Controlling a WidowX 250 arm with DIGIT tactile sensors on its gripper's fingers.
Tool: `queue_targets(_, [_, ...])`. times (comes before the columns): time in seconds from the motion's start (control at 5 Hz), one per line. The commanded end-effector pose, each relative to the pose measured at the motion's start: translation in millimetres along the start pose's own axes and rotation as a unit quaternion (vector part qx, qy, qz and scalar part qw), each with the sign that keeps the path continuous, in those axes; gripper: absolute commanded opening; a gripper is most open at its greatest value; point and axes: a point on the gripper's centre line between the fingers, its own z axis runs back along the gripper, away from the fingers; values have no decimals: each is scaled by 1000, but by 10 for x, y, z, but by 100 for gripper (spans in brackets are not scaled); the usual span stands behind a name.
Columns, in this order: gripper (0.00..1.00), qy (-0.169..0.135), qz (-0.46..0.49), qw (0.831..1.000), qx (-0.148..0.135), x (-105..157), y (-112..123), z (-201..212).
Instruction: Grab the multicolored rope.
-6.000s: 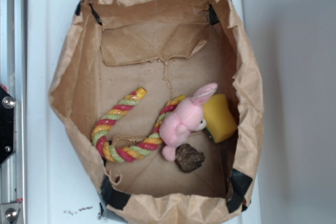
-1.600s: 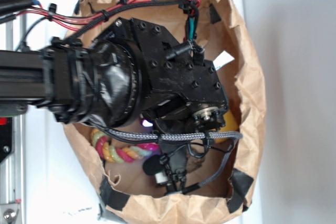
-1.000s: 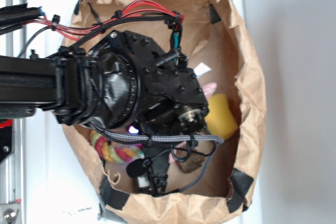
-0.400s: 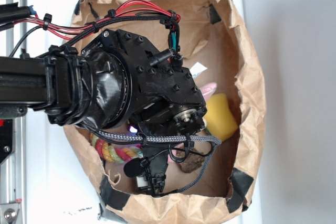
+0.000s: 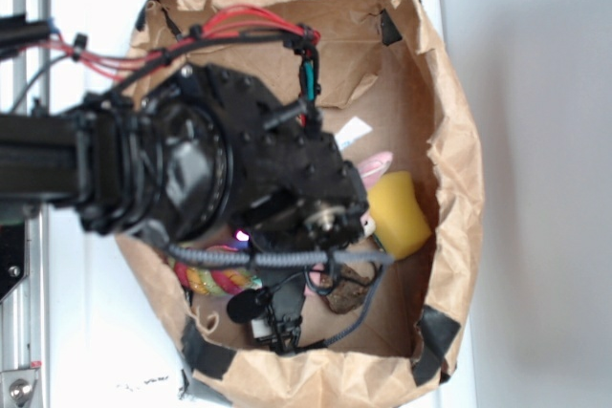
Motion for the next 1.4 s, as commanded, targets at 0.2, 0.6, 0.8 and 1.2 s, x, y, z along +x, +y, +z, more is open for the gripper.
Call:
queue_targets(0.2, [0, -41, 6, 999, 16, 62, -12, 139])
queue_targets(0.6, [0, -41, 55, 996, 53, 88, 107, 412])
queue_targets(0.8, [0, -48, 75, 993, 72, 62, 248, 783])
queue_targets(1.2, [0, -86, 59, 992, 76, 59, 88, 1409])
